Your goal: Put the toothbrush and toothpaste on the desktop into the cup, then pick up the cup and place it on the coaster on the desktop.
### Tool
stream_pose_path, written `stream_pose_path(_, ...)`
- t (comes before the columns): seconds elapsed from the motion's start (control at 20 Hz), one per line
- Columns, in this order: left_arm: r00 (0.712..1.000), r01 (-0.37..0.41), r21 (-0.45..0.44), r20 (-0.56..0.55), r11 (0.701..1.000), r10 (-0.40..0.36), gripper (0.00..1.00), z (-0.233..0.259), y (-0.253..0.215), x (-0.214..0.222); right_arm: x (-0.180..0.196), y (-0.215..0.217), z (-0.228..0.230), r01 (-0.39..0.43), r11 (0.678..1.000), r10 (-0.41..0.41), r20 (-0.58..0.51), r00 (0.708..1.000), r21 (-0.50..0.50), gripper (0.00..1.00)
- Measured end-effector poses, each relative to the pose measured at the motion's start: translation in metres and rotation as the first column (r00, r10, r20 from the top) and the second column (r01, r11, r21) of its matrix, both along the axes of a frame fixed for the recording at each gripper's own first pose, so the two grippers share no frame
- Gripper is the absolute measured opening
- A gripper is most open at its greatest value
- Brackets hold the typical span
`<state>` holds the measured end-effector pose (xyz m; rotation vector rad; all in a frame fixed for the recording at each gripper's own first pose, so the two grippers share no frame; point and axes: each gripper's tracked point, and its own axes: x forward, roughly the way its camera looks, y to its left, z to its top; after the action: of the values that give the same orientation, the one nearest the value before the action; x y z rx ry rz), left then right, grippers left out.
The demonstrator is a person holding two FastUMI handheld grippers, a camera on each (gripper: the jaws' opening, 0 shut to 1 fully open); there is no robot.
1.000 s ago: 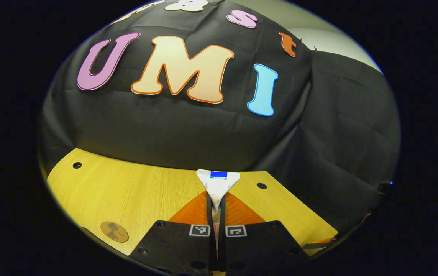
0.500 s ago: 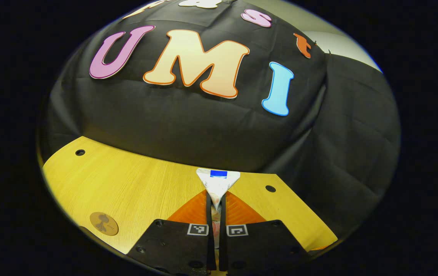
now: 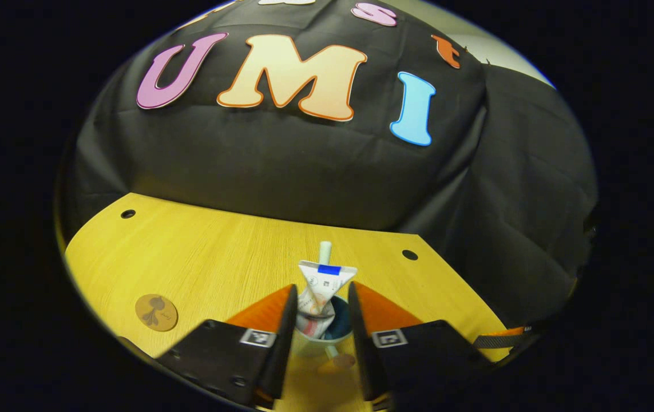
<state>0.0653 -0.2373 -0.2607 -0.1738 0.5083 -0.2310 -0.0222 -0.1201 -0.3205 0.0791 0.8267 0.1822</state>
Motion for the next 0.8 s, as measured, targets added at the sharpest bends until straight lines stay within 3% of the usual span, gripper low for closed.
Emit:
stream_pose_path(0.05,1.000,-0.005,0.013,0.010,1.000,0.005,0.66,0.004,0.003,-0.004,0.007,0.004,0.004,-0.015,1.000,0.015,-0.003,1.000,0.003,0.94)
stream_pose_path(0.1,1.000,-0.013,0.029,0.019,0.999,0.013,0.84,0.007,0.008,-0.007,0.012,0.011,0.008,-0.029,0.999,0.030,-0.009,1.000,0.017,0.98)
stream_pose_path(0.15,0.999,-0.021,0.039,0.029,0.999,0.020,0.96,0.013,0.014,-0.010,0.017,0.020,0.011,-0.045,0.998,0.046,-0.018,0.999,0.043,0.99)
stream_pose_path(0.3,0.997,-0.054,0.057,0.051,0.997,0.051,0.95,0.023,0.040,-0.023,0.028,0.046,0.008,-0.053,0.994,0.064,-0.115,0.991,0.095,0.98)
stream_pose_path(0.35,0.997,-0.063,0.067,0.057,0.996,0.060,0.95,0.026,0.050,-0.030,0.029,0.055,0.005,-0.047,0.993,0.064,-0.160,0.985,0.108,0.94)
stream_pose_path(0.45,0.997,-0.062,0.097,0.060,0.993,0.057,0.95,0.030,0.067,-0.042,0.035,0.074,0.001,-0.034,0.989,0.065,-0.226,0.972,0.141,0.99)
stream_pose_path(0.8,0.996,-0.076,0.158,0.058,0.984,0.068,0.95,0.034,0.132,-0.066,0.055,0.100,-0.036,-0.035,0.998,0.052,-0.391,0.919,0.048,0.99)
